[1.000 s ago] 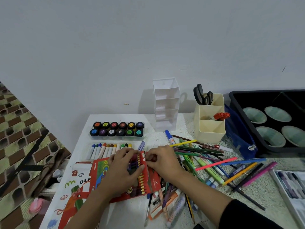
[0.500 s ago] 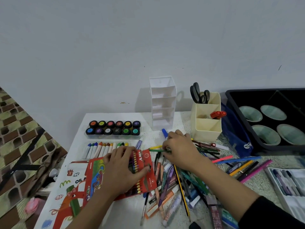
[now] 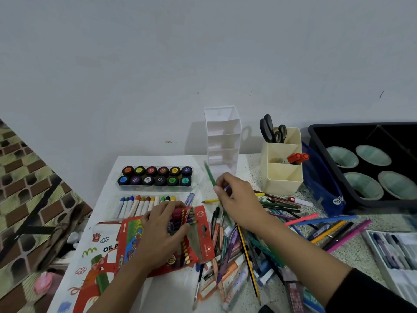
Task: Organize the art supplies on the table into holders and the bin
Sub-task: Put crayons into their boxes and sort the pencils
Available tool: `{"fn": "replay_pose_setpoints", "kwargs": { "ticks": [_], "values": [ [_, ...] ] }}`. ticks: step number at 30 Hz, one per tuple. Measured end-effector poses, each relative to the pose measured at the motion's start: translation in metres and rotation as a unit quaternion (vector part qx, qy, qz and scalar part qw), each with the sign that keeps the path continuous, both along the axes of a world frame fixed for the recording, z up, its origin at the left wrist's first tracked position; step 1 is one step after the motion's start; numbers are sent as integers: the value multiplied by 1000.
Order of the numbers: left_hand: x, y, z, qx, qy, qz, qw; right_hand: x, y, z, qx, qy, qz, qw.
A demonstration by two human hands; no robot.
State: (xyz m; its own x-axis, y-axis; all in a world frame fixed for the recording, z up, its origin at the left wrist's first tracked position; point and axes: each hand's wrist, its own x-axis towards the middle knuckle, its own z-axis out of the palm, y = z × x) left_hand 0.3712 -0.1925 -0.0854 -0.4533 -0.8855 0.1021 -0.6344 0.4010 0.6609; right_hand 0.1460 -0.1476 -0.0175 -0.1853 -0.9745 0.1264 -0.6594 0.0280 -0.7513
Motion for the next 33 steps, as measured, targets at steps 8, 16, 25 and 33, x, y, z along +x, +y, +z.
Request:
{"fn": "replay_pose_setpoints", "kwargs": {
  "ticks": [8, 16, 25, 33],
  "values": [
    [3, -2, 2, 17, 6, -10, 1000, 8, -2, -8, 89, -400, -45, 911],
    [4, 0, 9, 22, 14, -17, 1000, 2, 11, -14, 93, -536, -75, 836],
    [5, 0, 13, 30, 16, -21, 999, -15, 25, -13, 170, -408, 71, 894],
    [5, -1, 11, 21, 17, -33, 999, 13, 12, -29, -4, 210, 181, 961]
  ]
}}
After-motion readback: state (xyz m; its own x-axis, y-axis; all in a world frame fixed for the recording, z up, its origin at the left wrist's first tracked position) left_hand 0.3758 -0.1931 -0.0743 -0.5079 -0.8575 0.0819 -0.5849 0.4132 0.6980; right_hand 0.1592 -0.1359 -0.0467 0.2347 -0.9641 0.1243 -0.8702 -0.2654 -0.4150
